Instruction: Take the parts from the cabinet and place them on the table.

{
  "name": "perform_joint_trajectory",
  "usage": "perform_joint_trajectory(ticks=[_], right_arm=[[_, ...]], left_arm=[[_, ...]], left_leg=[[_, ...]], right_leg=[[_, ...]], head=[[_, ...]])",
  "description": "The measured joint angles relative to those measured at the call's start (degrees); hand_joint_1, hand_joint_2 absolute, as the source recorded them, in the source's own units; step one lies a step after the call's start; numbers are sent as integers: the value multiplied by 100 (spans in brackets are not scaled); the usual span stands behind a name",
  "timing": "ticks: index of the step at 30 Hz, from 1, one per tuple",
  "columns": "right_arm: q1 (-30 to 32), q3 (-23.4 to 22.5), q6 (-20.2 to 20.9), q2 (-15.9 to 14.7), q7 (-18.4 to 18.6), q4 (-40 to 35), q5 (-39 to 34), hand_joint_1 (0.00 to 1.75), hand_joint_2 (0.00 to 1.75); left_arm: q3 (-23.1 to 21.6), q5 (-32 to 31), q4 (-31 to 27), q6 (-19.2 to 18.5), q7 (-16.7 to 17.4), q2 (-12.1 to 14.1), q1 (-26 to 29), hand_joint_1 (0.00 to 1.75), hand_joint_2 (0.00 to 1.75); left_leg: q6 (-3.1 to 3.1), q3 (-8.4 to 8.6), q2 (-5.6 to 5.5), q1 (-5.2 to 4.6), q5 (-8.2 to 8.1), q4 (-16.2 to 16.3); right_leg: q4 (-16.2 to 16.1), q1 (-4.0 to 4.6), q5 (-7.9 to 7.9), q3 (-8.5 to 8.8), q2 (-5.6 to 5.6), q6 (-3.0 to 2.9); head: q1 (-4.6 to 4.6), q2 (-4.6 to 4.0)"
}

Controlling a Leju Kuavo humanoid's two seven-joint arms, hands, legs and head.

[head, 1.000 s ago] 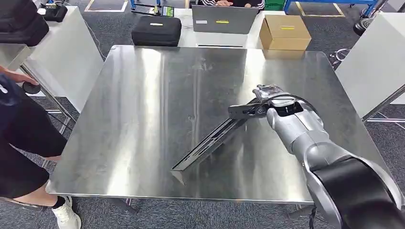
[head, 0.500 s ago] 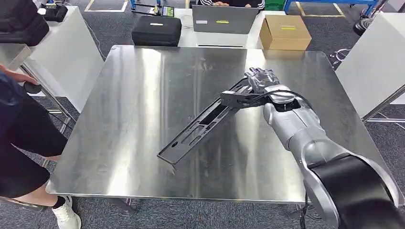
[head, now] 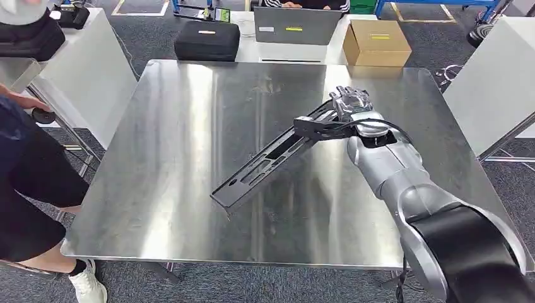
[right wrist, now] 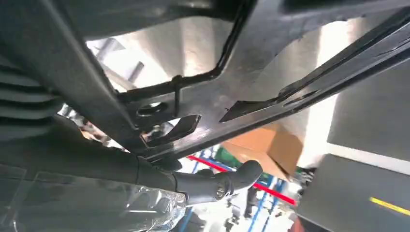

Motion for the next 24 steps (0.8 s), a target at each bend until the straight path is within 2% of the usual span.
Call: perform_joint_trajectory(ticks=[4, 7, 14, 18, 21, 24], right_arm=[[12, 7, 766, 0, -94, 13, 61, 0, 0], [55, 18, 987, 13, -138, 17, 120, 0, 0], [120, 50, 922, 48, -146, 17, 212, 0, 0], [164, 59, 319, 66, -50, 17, 221, 0, 0], [169, 57, 57, 72, -50, 15, 166, 0, 0], [161, 52, -20, 87, -87, 13, 111, 0, 0]], left_arm=[[0, 0, -2, 15, 4, 0, 0, 0, 0], [0, 0, -2, 20, 7, 0, 0, 0, 0], [0, -2, 0, 48, 26, -7, 0, 0, 0], [0, -2, -2, 48, 42, -11, 0, 0, 0], [0, -2, -2, 48, 42, -13, 1, 0, 0], [0, -2, -2, 48, 39, -15, 0, 0, 0]], left_leg=[[0, 0, -1, 0, 0, 0], [0, 0, -1, 0, 0, 0], [0, 0, -1, 0, 0, 0], [0, 0, -1, 0, 0, 0], [0, 0, -1, 0, 0, 0], [0, 0, 0, 0, 0, 0]], right_leg=[[0, 0, 0, -2, 0, 0], [0, 0, 0, -1, 0, 0], [0, 0, 0, -1, 0, 0], [0, 0, 0, -1, 0, 0], [0, 0, 0, -1, 0, 0], [0, 0, 0, -1, 0, 0]], head=[[2, 0], [0, 0], [0, 0], [2, 0], [0, 0], [0, 0]])
